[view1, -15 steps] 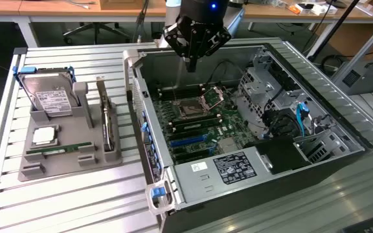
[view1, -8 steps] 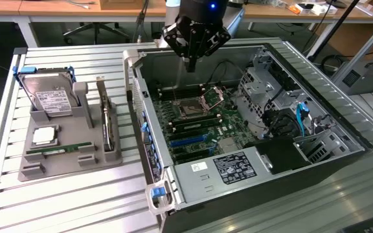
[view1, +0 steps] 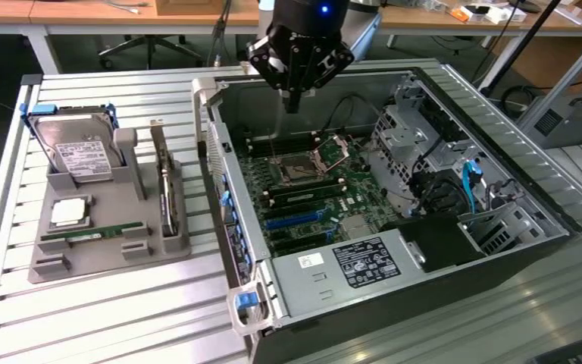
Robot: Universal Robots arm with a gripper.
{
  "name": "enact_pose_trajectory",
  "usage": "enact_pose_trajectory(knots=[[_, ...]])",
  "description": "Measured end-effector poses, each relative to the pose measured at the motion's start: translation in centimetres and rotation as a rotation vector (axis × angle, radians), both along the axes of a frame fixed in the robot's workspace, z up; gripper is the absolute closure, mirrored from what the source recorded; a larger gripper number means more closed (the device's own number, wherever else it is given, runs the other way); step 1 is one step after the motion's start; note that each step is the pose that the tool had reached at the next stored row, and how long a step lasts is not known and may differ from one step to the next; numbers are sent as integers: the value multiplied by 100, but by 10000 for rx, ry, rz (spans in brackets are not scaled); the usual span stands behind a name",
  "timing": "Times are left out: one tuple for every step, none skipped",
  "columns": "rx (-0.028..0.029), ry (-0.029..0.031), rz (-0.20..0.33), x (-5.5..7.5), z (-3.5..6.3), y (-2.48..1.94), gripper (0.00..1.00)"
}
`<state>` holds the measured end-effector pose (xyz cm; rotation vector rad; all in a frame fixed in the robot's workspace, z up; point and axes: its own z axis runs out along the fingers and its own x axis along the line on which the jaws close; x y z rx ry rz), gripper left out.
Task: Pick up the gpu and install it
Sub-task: 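Reach for the gpu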
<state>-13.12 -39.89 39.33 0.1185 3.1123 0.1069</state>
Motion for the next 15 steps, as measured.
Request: enact_pose_trajectory(knots=[[-1, 0, 1, -11, 0, 0, 89], [0, 0, 0, -21, 0, 0, 89], [0, 0, 0, -30, 0, 0, 89], [0, 0, 0, -34, 0, 0, 89], [0, 0, 0, -38, 0, 0, 89], [0, 0, 0, -42, 0, 0, 89], [-1, 0, 0, -48, 0, 0, 89], [0, 0, 0, -53, 0, 0, 89], [-1, 0, -1, -58, 0, 0, 89], [0, 0, -1, -63, 0, 0, 89], [0, 0, -1, -67, 0, 0, 89], [0, 0, 0, -71, 0, 0, 89], [0, 0, 1, -74, 0, 0, 89], [0, 0, 1, -77, 0, 0, 89], [0, 0, 0, -81, 0, 0, 89]])
